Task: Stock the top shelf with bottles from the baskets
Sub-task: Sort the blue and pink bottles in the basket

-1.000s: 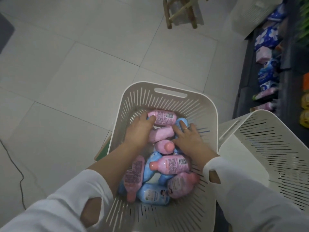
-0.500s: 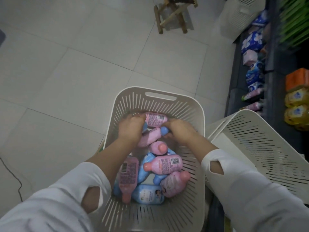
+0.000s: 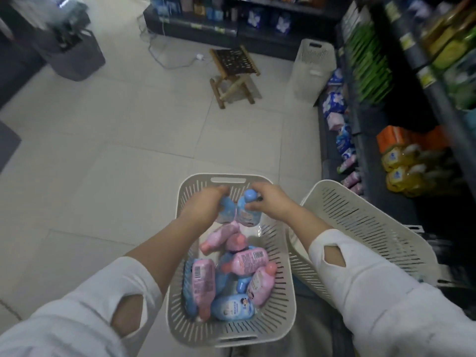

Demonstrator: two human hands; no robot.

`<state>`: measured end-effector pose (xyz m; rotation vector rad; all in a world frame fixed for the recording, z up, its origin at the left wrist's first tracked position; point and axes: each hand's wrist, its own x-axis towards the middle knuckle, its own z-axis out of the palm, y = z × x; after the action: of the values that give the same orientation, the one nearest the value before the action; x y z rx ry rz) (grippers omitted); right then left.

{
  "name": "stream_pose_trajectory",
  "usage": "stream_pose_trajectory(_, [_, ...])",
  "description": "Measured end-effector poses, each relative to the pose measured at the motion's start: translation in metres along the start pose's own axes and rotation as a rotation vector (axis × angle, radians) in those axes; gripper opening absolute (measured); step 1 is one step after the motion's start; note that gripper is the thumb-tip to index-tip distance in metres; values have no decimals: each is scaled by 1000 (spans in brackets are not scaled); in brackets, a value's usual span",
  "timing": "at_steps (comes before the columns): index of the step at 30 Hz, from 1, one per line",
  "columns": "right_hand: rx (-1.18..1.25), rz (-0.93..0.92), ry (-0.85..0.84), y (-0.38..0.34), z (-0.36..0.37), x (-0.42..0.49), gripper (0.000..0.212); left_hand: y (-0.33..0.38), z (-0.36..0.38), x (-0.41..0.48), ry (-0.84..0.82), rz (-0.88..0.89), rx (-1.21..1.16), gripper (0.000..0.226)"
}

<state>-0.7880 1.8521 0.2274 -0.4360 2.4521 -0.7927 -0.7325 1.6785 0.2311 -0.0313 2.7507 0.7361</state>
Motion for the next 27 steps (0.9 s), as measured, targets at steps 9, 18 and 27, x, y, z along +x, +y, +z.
stream_pose_trajectory(9, [142,140,354,-55,-27,-135,25,60,-65,-81,53,288,17,36])
stream_pose_trajectory(18, [294,311,723,-105,-53,-309,28,149,-103,-172,28,590,-164,34])
stream_pose_trajectory(27, [243,383,1022,-107,-65,-497,23,280,-87,-274,-61,916,-163,39])
